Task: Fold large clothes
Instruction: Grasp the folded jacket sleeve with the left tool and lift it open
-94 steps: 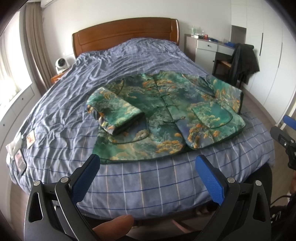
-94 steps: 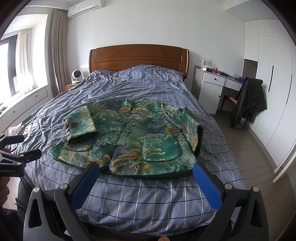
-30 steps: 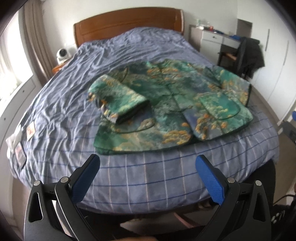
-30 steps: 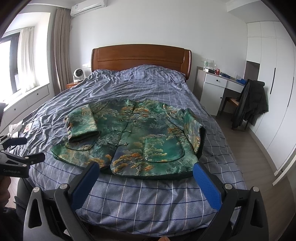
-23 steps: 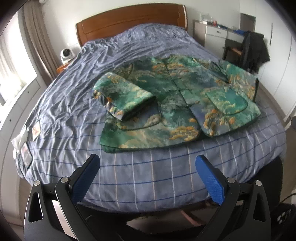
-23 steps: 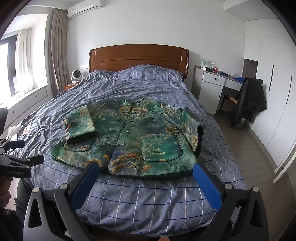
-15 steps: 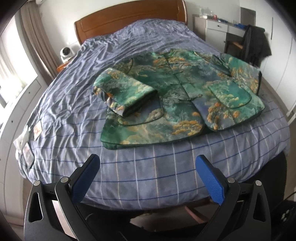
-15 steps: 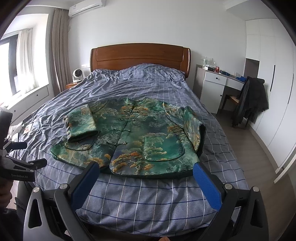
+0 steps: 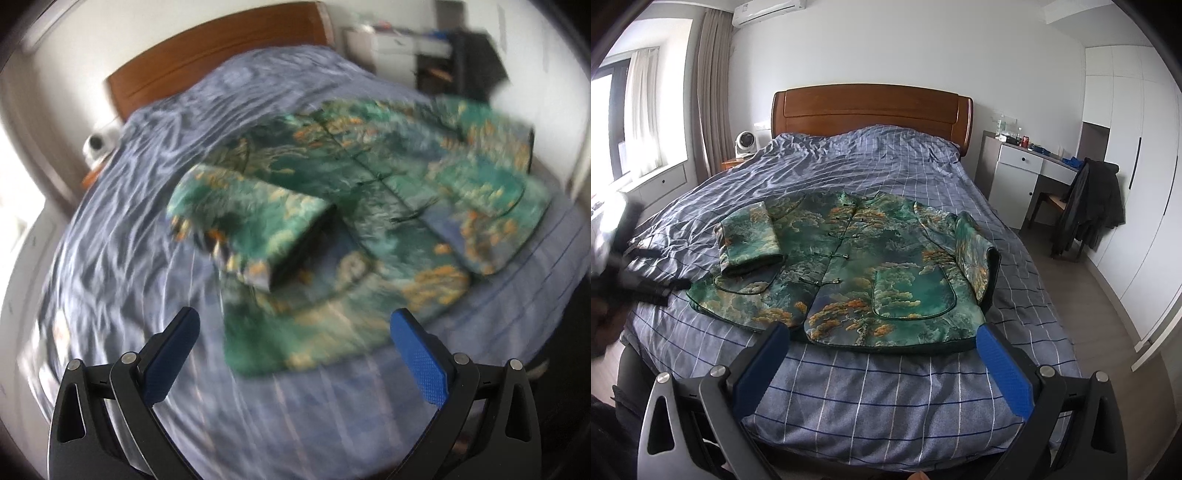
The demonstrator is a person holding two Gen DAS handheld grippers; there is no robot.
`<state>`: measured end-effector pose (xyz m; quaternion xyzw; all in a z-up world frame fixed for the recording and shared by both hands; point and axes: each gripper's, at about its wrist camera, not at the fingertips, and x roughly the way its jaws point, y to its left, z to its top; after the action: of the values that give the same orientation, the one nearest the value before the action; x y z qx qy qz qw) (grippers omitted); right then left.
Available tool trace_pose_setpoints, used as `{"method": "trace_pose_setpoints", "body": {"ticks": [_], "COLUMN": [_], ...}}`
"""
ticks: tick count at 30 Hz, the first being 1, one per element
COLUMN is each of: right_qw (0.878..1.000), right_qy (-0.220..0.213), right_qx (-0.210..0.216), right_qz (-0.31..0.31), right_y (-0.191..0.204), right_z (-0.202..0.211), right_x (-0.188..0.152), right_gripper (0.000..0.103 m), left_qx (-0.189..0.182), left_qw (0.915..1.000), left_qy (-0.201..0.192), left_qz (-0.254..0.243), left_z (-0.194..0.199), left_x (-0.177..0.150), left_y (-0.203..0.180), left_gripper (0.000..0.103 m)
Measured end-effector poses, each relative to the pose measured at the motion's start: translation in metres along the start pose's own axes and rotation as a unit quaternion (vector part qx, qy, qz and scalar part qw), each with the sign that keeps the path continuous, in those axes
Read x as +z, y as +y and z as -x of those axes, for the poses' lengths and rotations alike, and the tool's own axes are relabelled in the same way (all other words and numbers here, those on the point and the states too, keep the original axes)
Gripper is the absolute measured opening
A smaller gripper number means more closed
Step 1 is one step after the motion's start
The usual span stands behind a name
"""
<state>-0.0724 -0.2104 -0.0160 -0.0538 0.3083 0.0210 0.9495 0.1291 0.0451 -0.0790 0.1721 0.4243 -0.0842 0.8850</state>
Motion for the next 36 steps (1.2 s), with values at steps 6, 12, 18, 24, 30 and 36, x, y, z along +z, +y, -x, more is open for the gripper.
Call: {"method": "trace_pose_setpoints", "body": {"ticks": [6,12,18,24,30,36], "right_qw": [1.0,1.0,1.0,1.0,1.0,0.999], "right_qy": [-0.004,-0.004,-0.001,0.002,0.0,-0.036], "right_qx": [0.005,-0.008,-0.01,0.003,0.009,-0.013], "right_qz": [-0.004,-0.012,-0.022,-0.013,-0.001,0.016], "right_y": [0.001,-0.006,-0.014,-0.007,0.003,-0.017], "right_z": [0.004,0.011,0.007,-0.002,-0.003,0.0], "right_x": [0.0,0.0,-0.001,0.0,0.001,0.011], "right_gripper": [0.103,0.103,0.103,0.103,0.103,0.103], "left_qx": [0.027,-0.049,-0.037,0.01,0.043,0.12], "left_qw": [0.9931,0.9928,0.9942,0.9764,0.9439,0.9154], "left_qy": [0.054,0.107,0.045,0.001,0.021,0.025], "left_qz": [-0.101,-0.019,0.091,0.216,0.327,0.384], "left_z": [-0.106,-0.156,-0.094,-0.036,-0.052,-0.056], "left_x": [0.031,0.04,0.034,0.009,-0.031,-0.068], "left_y": [-0.007,0.035,0.103,0.203,0.279,0.303], "left_gripper": [0.102,0.023,0.009,0.009,0.011,0.035]}}
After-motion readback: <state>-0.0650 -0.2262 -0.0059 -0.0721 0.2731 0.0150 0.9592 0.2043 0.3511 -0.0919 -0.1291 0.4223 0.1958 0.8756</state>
